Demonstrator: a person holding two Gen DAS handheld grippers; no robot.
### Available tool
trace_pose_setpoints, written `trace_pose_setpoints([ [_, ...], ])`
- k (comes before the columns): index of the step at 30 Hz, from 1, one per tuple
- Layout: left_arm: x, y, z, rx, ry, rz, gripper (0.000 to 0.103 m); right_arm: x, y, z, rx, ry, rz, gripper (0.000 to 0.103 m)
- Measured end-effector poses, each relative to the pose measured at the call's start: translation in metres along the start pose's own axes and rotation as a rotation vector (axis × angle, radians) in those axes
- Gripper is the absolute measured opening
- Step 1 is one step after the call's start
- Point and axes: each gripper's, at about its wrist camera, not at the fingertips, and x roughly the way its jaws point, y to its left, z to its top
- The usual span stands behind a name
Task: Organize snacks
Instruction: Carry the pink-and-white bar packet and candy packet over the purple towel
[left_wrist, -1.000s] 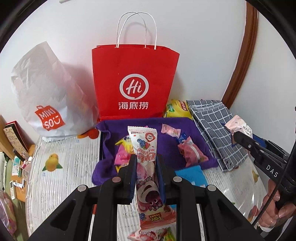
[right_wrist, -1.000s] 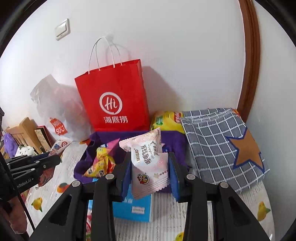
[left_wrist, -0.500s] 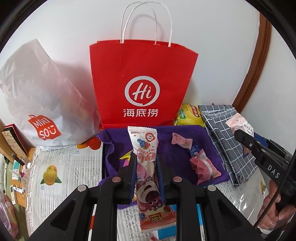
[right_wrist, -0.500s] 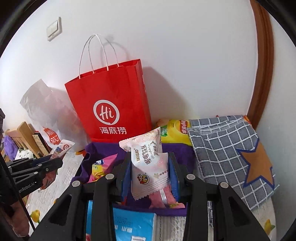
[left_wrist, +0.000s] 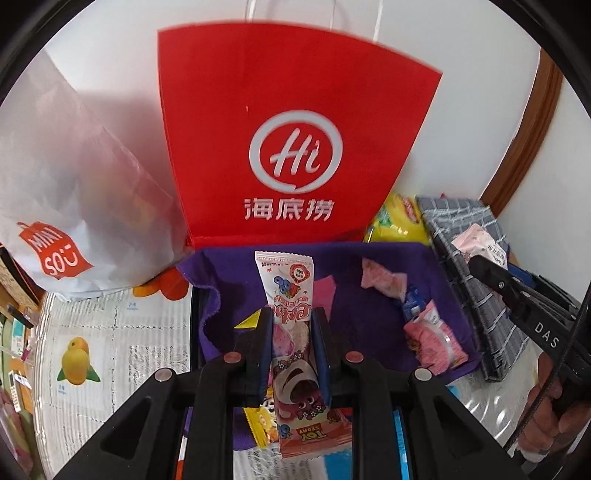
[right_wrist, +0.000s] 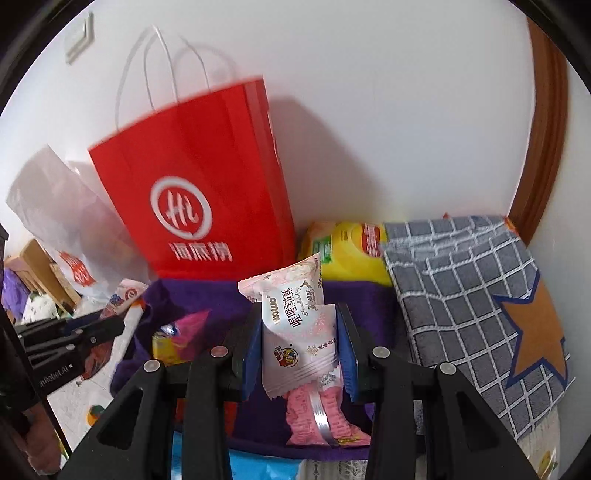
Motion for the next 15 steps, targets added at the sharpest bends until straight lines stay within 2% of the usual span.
trace_pose_setpoints([
  [7,0.006,0.013,0.0,-0.032,0.01,-0.008,0.02,0.026,-0.007,-0.009,0.002,0.062,-0.011,0.037],
  [15,0.009,0.017,0.0,-0.039,0.023,-0.001,0.02,0.038,0.003,-0.017,-0.057,0.108,-0.009,0.037],
])
